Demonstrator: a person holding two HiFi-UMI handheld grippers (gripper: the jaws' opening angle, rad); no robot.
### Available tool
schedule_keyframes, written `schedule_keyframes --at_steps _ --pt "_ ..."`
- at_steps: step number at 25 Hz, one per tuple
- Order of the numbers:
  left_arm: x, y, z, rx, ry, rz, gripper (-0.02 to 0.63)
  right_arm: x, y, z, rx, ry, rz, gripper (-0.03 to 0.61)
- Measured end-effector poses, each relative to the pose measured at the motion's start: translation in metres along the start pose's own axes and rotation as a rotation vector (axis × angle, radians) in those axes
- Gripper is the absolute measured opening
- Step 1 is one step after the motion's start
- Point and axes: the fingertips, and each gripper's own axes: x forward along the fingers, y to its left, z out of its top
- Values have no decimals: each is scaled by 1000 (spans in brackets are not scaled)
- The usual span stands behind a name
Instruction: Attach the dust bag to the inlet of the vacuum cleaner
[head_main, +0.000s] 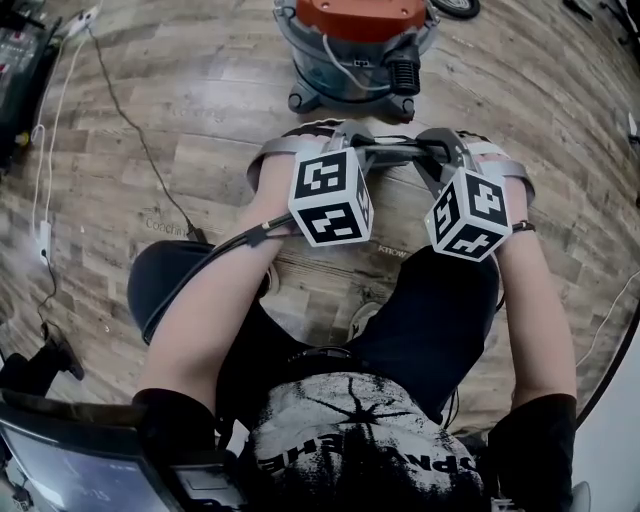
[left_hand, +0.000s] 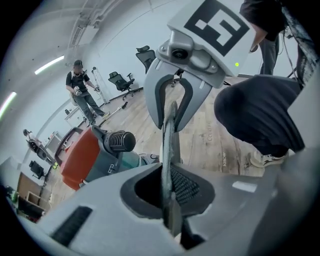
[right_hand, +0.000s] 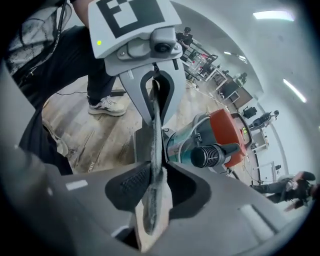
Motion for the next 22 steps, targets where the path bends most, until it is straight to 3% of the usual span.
schedule_keyframes --at_steps 2,6,10,22 --pt "0 0 2 24 6 0 28 3 4 -4 -13 14 18 128" --pt "2 0 6 39 -1 -14 29 3 1 -7 -17 16 2 52" --pt "3 5 12 47 -12 -10 29 0 -8 -11 -11 20 -15 32" --pt "7 72 32 32 -43 51 31 -2 -80 -20 36 49 -143 34"
